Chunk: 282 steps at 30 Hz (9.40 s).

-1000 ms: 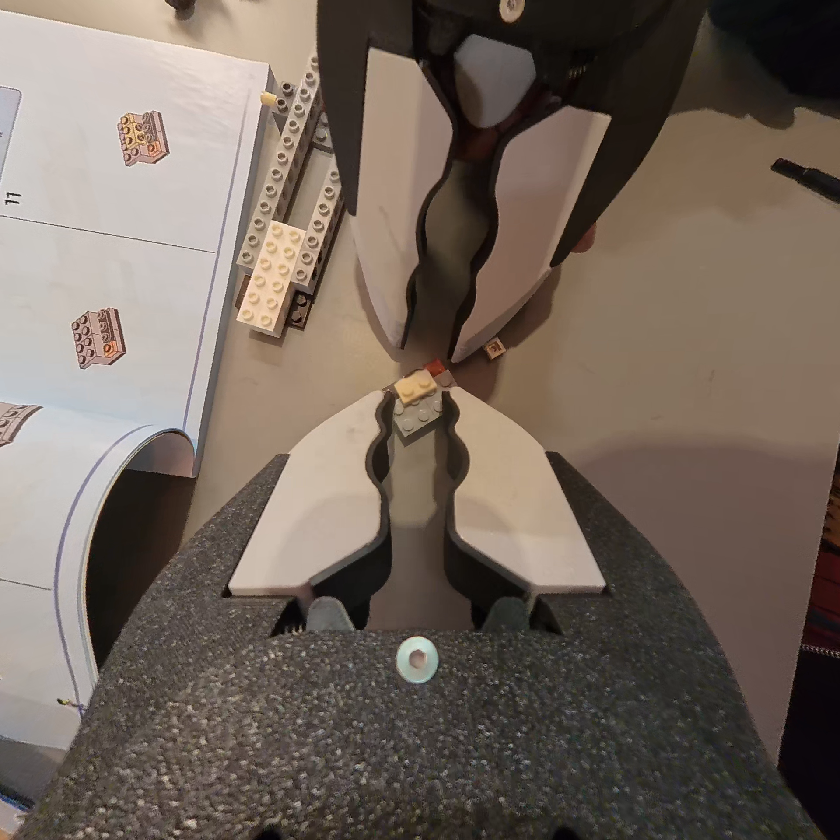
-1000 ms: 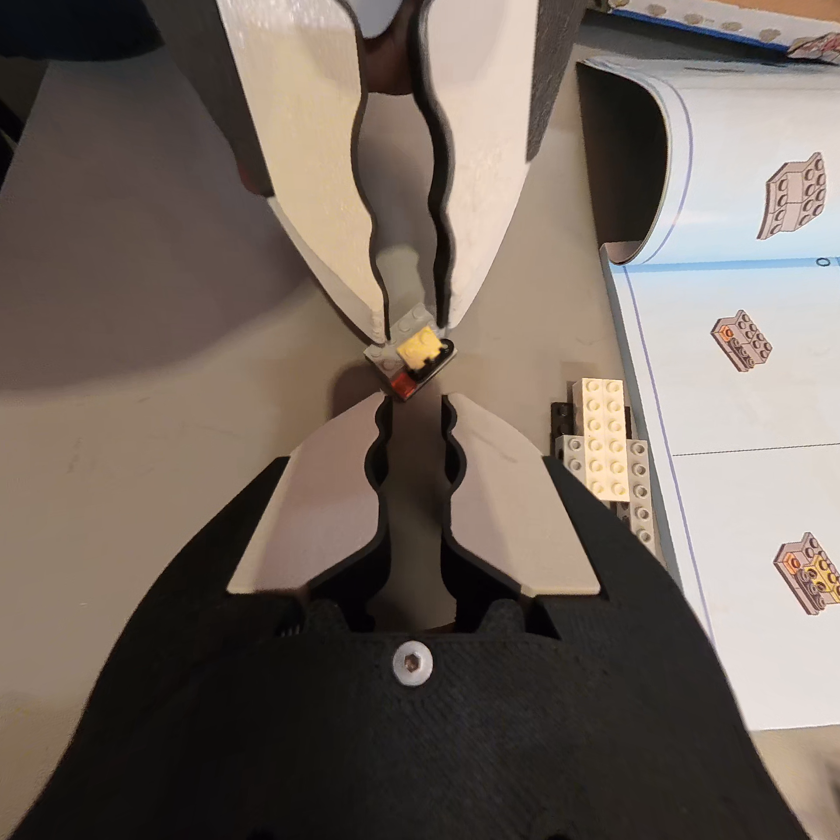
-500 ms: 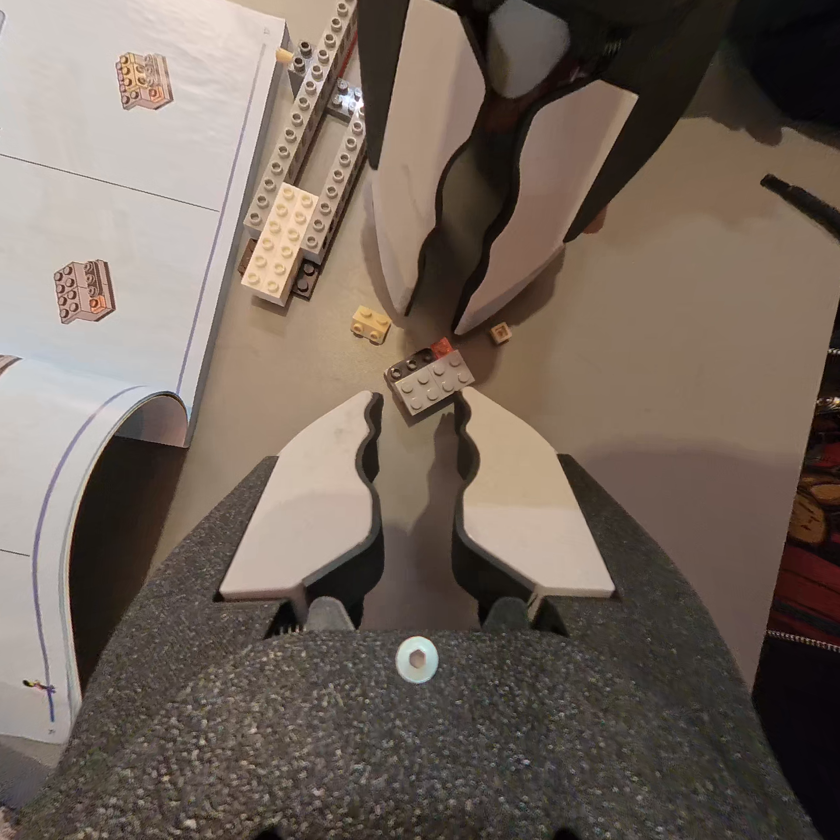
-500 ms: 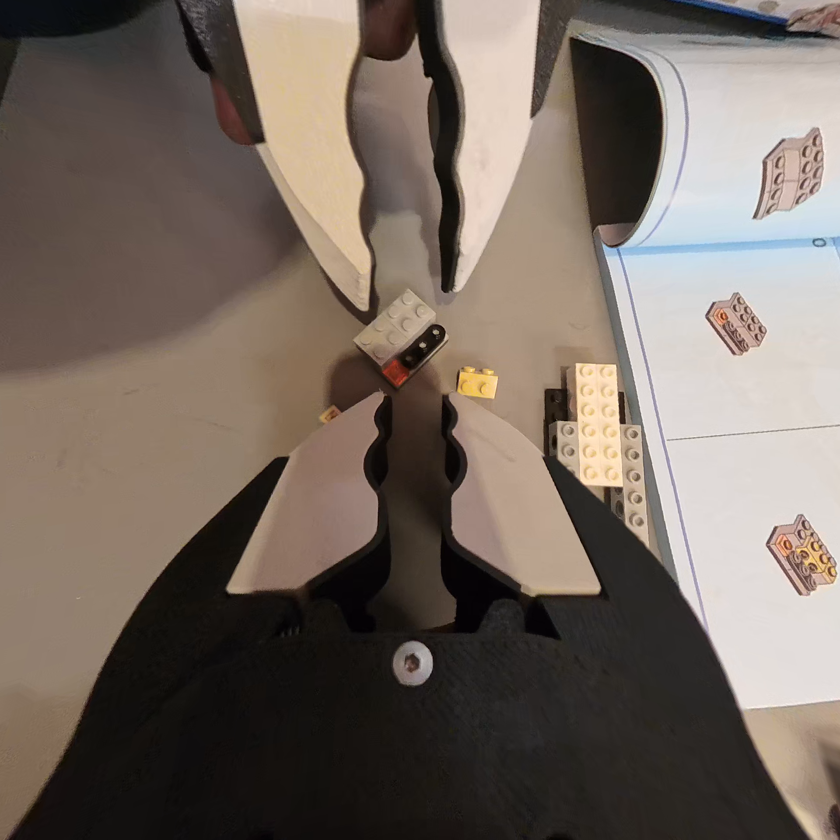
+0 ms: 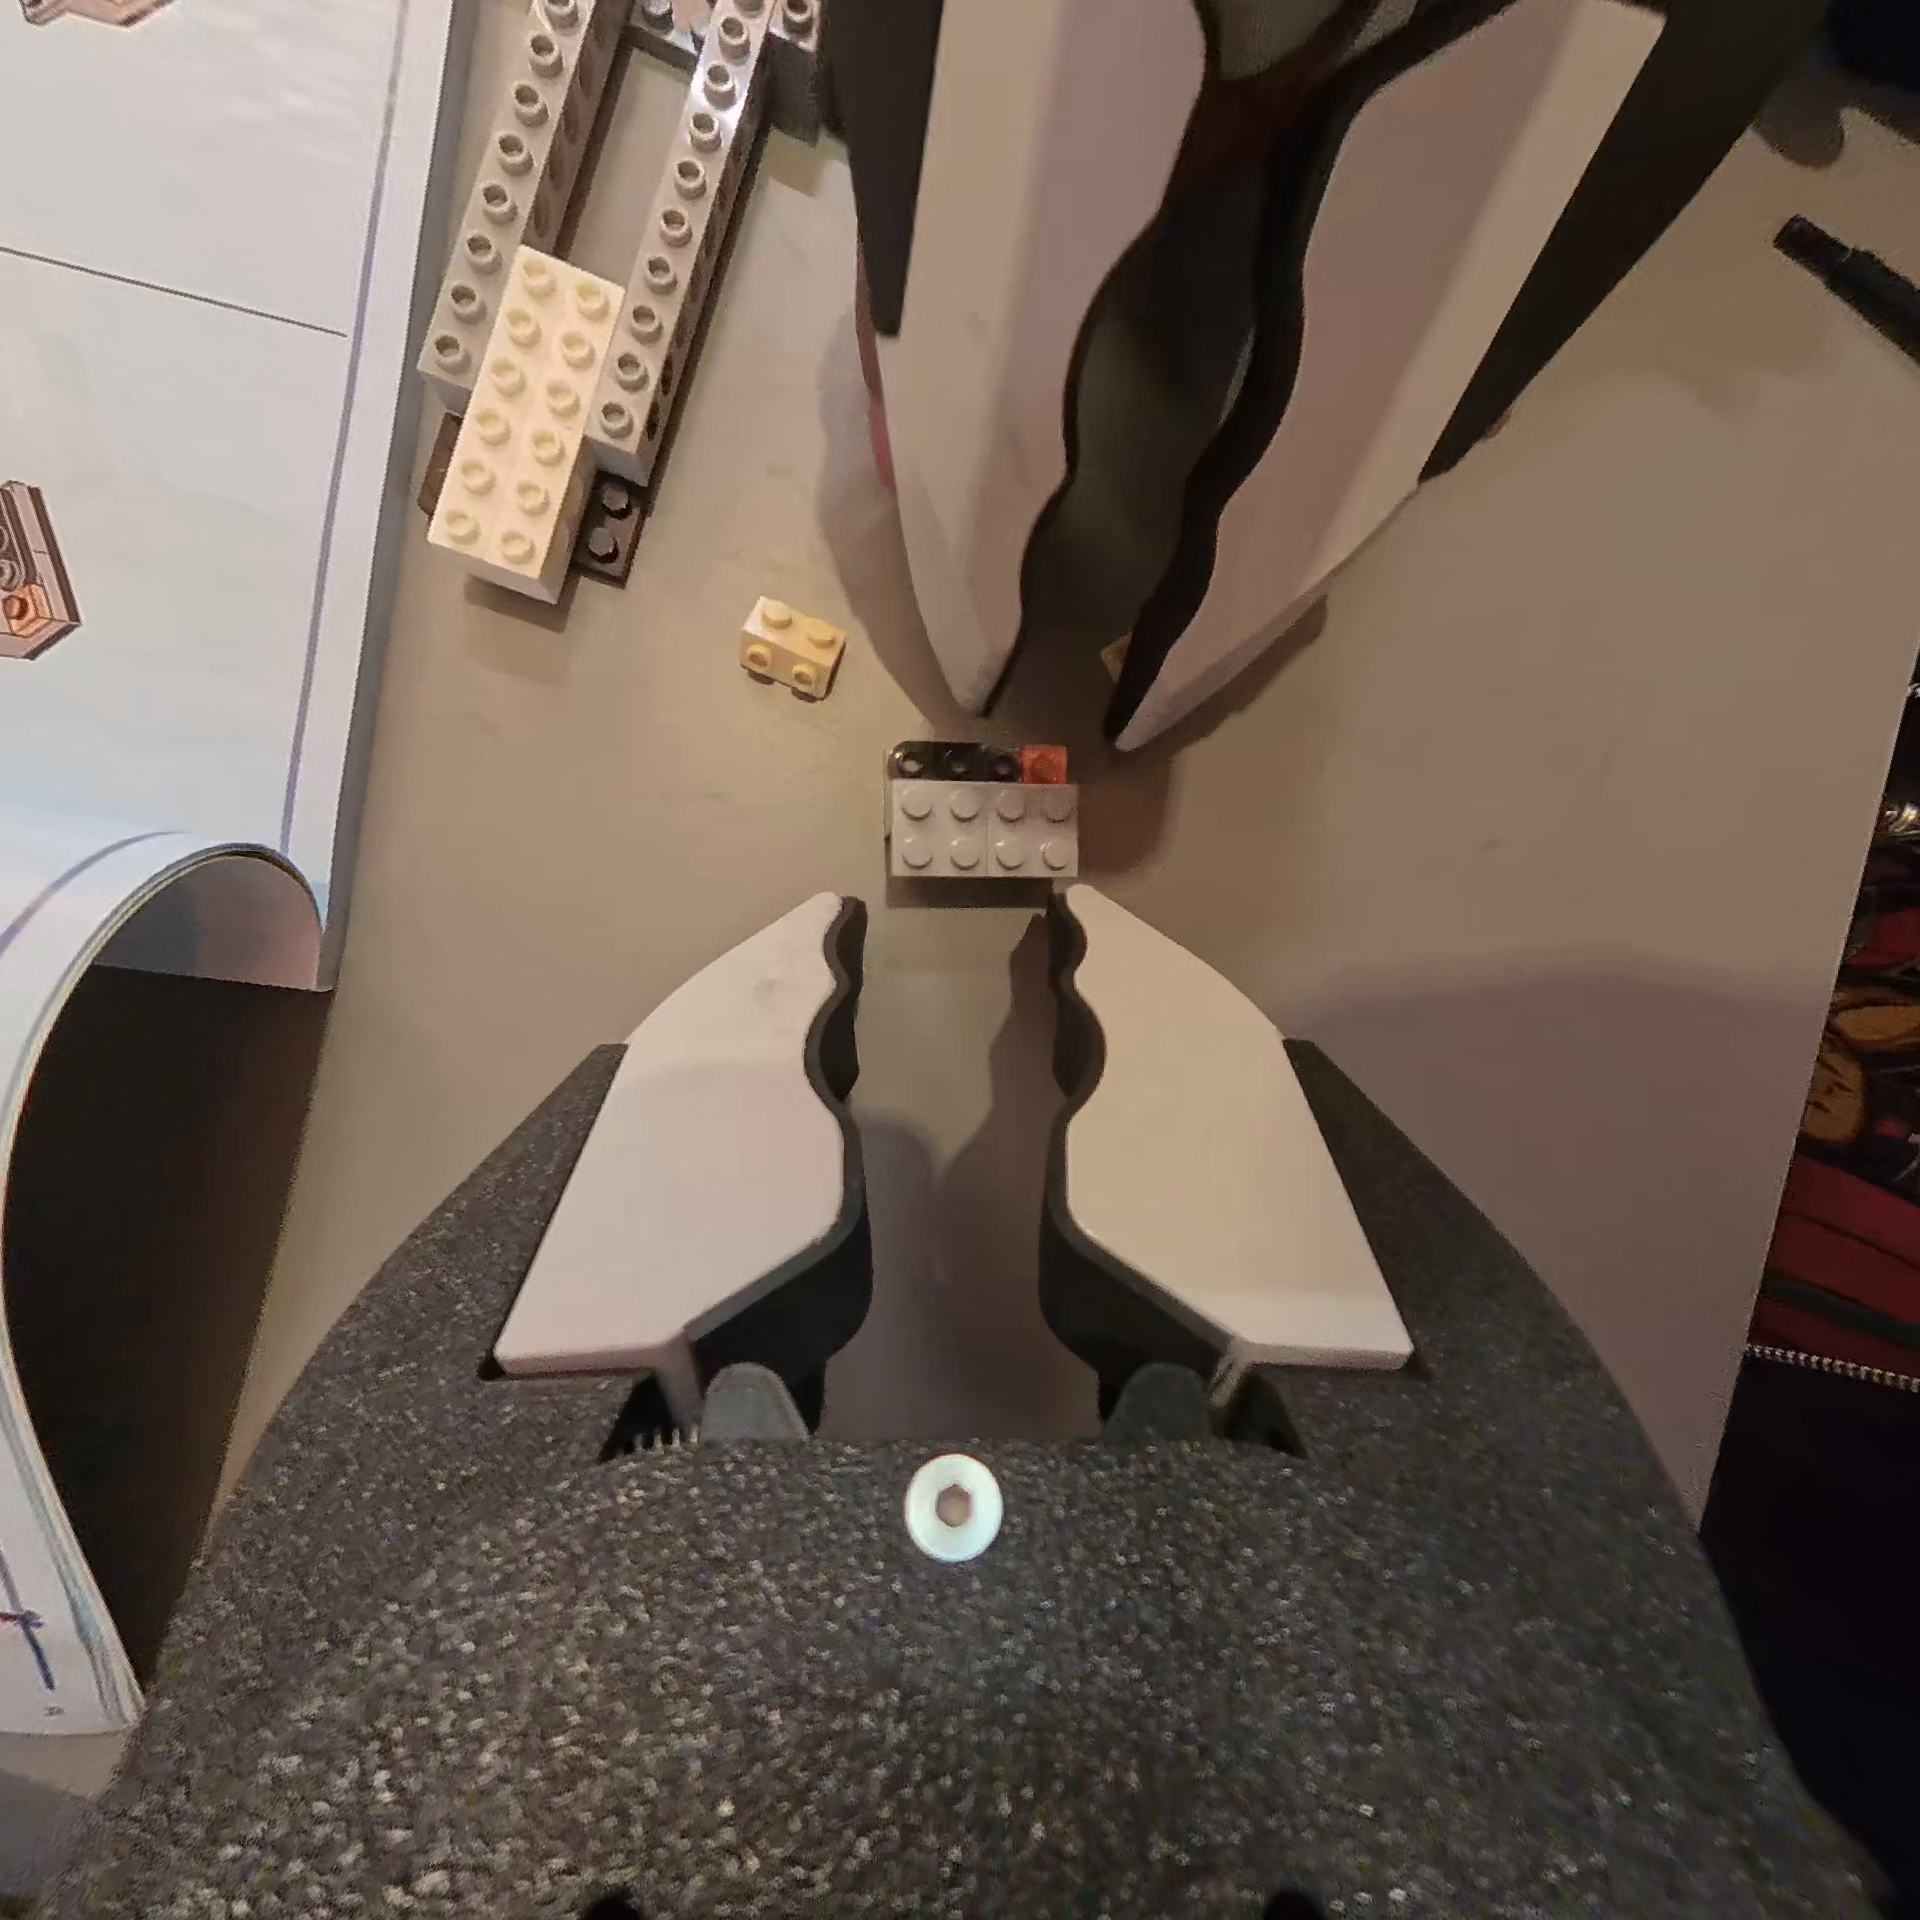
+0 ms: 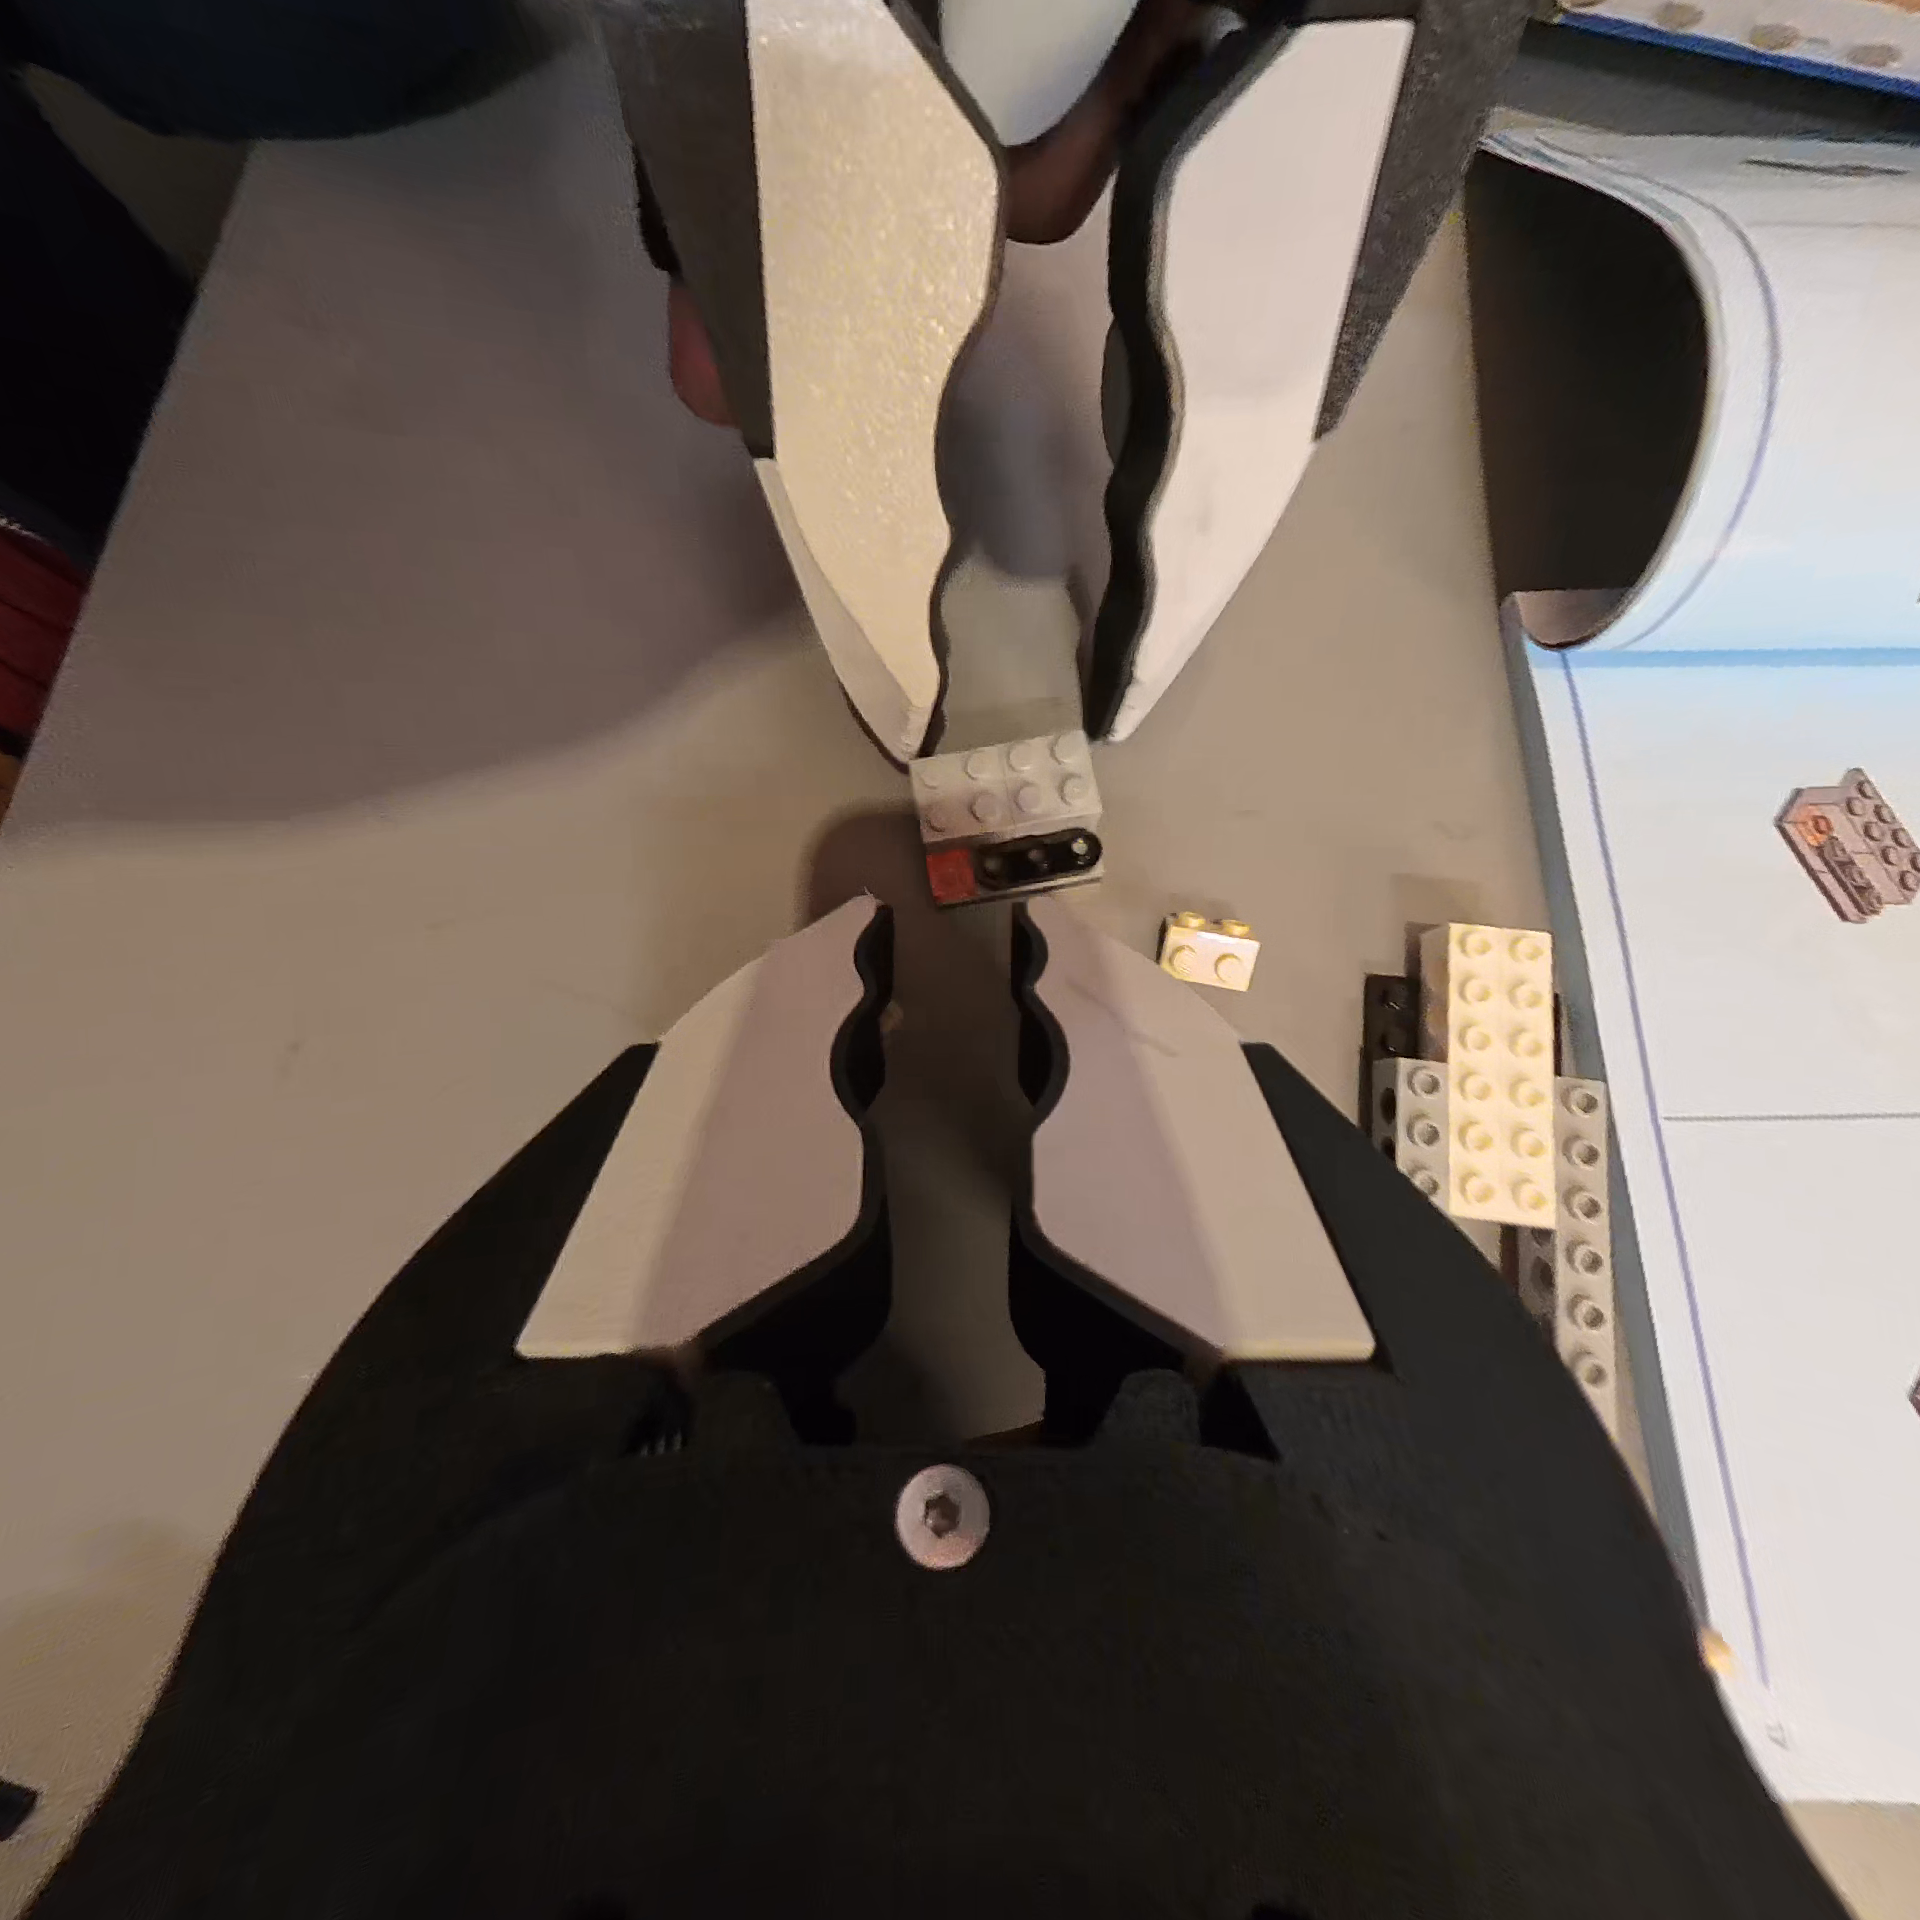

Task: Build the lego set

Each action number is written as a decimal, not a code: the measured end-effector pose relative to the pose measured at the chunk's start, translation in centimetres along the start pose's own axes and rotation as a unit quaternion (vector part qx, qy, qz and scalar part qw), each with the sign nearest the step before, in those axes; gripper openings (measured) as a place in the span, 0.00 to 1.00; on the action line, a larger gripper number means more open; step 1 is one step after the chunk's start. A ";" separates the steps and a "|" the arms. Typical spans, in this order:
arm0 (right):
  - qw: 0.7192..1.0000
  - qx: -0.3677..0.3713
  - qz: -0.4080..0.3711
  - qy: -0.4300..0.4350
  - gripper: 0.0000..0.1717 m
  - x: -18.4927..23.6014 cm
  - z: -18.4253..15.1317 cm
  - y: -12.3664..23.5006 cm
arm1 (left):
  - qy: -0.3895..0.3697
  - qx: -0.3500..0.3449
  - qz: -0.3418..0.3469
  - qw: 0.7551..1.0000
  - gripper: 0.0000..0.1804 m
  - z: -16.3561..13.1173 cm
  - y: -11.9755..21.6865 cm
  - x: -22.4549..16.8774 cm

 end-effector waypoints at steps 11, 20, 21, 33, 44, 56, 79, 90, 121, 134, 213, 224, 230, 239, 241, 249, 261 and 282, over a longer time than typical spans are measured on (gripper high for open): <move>0.999 0.000 -0.045 0.017 0.25 -0.7 0.9 -0.9 | -0.018 -0.031 -0.050 0.998 0.20 -0.2 0.5 -0.1; 0.996 -0.033 -0.047 -0.064 0.19 -2.0 1.4 -0.3 | -0.023 -0.058 -0.050 0.997 0.25 0.0 0.2 0.7; 0.994 -0.051 -0.045 -0.086 0.19 -2.4 1.6 0.0 | -0.023 -0.069 -0.053 0.996 0.25 0.3 0.3 0.7; 0.932 -0.194 -0.017 -0.307 0.19 -6.2 1.8 3.6 | -0.097 -0.230 0.134 0.959 0.21 3.7 3.1 3.0; 0.887 -0.219 -0.025 -0.406 0.19 -7.0 1.3 3.6 | -0.068 -0.232 0.320 0.916 0.15 5.5 2.9 4.4; 0.895 -0.267 -0.002 -0.357 0.21 -6.9 2.2 5.2 | -0.031 -0.291 0.267 0.918 0.10 5.2 4.1 4.7; 0.917 -0.329 -0.050 -0.221 0.06 -5.4 4.2 6.9 | 0.001 -0.446 0.000 0.895 0.09 4.4 7.8 3.5; 0.985 -0.058 -0.079 -0.141 0.10 -4.9 -0.5 1.9 | 0.001 -0.459 0.028 0.888 0.09 3.9 8.3 4.3; 0.987 0.017 -0.122 -0.100 0.16 -4.2 -0.7 -0.1 | 0.001 -0.441 0.029 0.897 0.09 3.9 7.7 4.6; 0.986 0.031 -0.134 -0.095 0.10 -4.6 -1.4 0.4 | 0.001 -0.439 0.025 0.898 0.09 4.0 7.6 4.5; 0.956 0.082 -0.143 -0.241 0.15 -3.7 -0.7 0.3 | -0.003 -0.433 0.035 0.901 0.09 3.8 7.6 4.7; 0.972 0.061 -0.151 -0.168 0.09 -4.2 -0.3 0.0 | -0.002 -0.433 0.039 0.901 0.09 3.8 7.7 4.9; 0.975 0.032 -0.154 -0.154 0.09 -4.3 0.3 0.4 | -0.003 -0.432 0.042 0.901 0.09 3.7 7.8 4.9; 0.980 0.030 -0.162 -0.108 0.04 -3.8 0.7 0.3 | -0.003 -0.431 0.044 0.901 0.09 3.7 7.7 4.9; 0.984 0.024 -0.161 -0.066 0.05 -3.0 1.4 0.6 | -0.002 -0.431 0.045 0.901 0.09 3.7 7.8 5.0; 0.990 0.047 -0.132 -0.027 0.14 -1.4 1.4 0.7 | 0.000 -0.432 0.045 0.901 0.09 3.6 7.8 5.1; 0.993 0.059 -0.103 -0.011 0.10 -0.4 1.3 0.0 | -0.001 -0.428 0.046 0.902 0.09 3.6 7.7 5.1; 0.988 0.018 -0.084 -0.132 0.13 -1.2 2.6 -1.8 | 0.000 -0.434 0.054 0.900 0.09 3.5 8.3 5.2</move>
Point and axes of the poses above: each gripper's, where its closed fingertips meet, y back along the fingers, z out of its top, x = y × z across the jaws, the point moved 3 cm from there along y, back along the fingers, and after that the axes turned 12 degrees about x, right-handed, at the moved point
